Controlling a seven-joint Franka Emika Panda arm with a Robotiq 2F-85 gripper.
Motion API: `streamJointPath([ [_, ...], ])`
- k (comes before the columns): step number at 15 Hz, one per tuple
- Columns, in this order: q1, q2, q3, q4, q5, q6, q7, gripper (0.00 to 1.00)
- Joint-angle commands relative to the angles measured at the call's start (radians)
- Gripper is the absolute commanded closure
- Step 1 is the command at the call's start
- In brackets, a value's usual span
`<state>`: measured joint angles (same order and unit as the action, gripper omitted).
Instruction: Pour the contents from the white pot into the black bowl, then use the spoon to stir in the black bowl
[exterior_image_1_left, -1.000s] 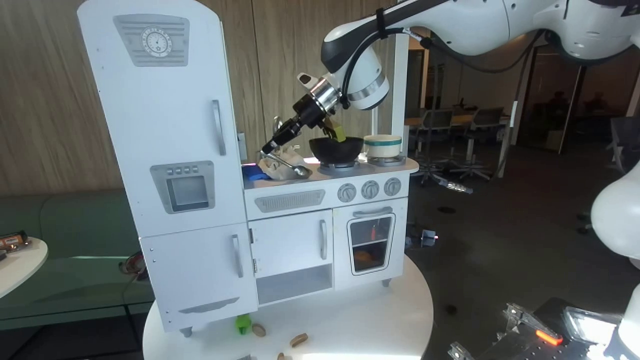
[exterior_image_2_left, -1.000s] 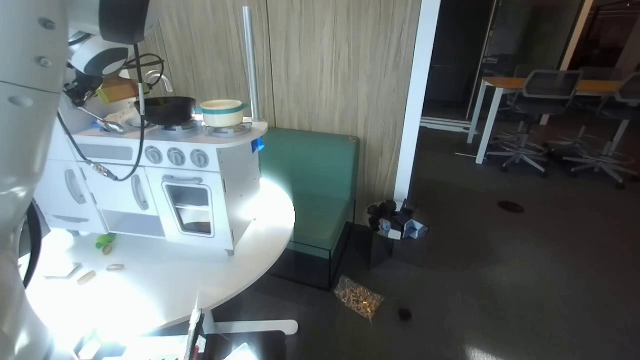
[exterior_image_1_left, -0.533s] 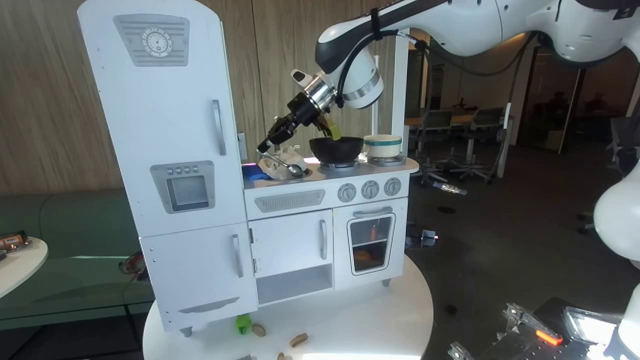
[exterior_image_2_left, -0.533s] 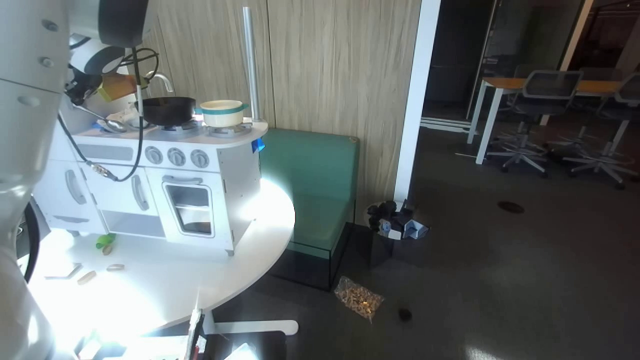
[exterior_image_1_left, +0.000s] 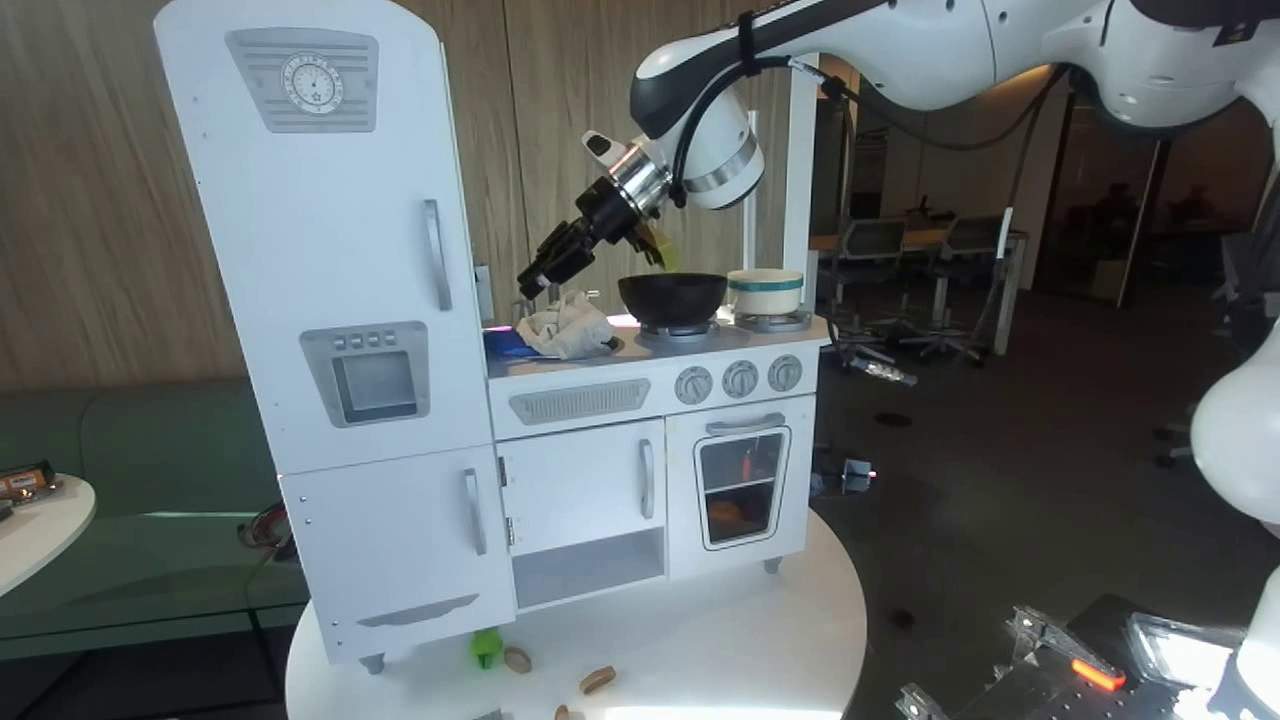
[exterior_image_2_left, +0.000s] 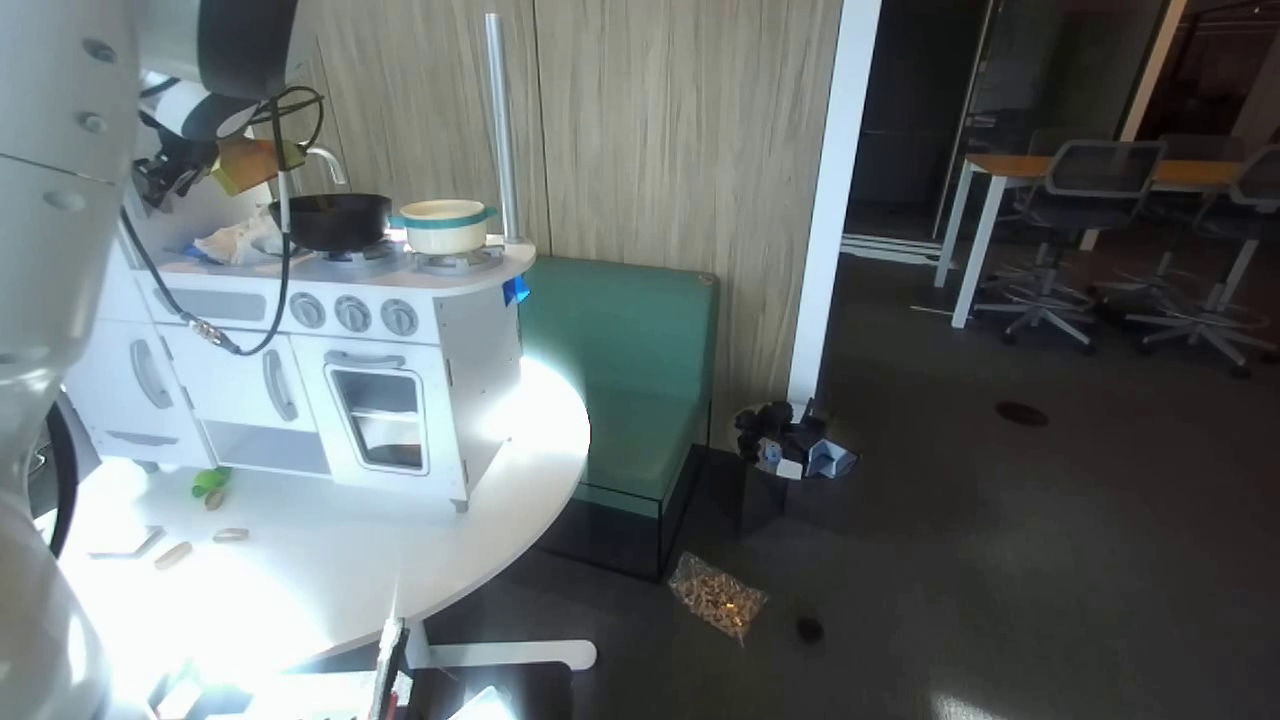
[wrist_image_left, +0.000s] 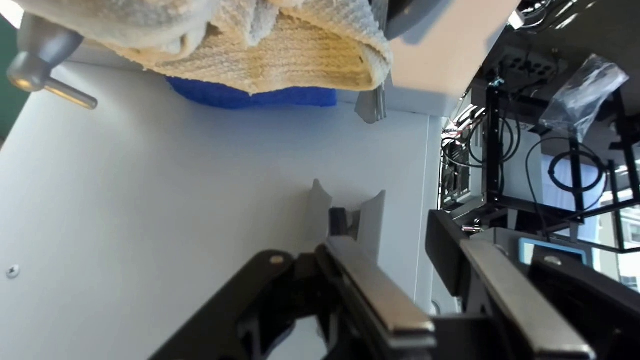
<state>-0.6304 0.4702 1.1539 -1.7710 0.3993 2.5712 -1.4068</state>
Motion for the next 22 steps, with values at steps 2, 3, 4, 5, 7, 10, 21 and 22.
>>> streamJointPath([
  [2, 0.004, -0.137, -0.034, -0.031, 0.01, 0.073, 0.121, 0.13],
  [3, -0.005, -0.178, -0.035, -0.05, 0.013, 0.105, 0.156, 0.07],
  [4, -0.013, -0.211, -0.037, -0.063, 0.015, 0.126, 0.185, 0.0],
  [5, -0.02, -0.25, -0.044, -0.079, 0.012, 0.144, 0.218, 0.0],
  [7, -0.036, -0.332, -0.054, -0.113, 0.016, 0.169, 0.286, 0.0],
  [10, -0.051, -0.473, -0.066, -0.216, 0.028, 0.205, 0.399, 0.0],
  [21, -0.002, -1.009, -0.123, -0.5, 0.02, 0.053, 0.887, 0.0],
  [22, 0.005, -1.061, -0.138, -0.508, 0.03, -0.019, 0.911, 0.0],
])
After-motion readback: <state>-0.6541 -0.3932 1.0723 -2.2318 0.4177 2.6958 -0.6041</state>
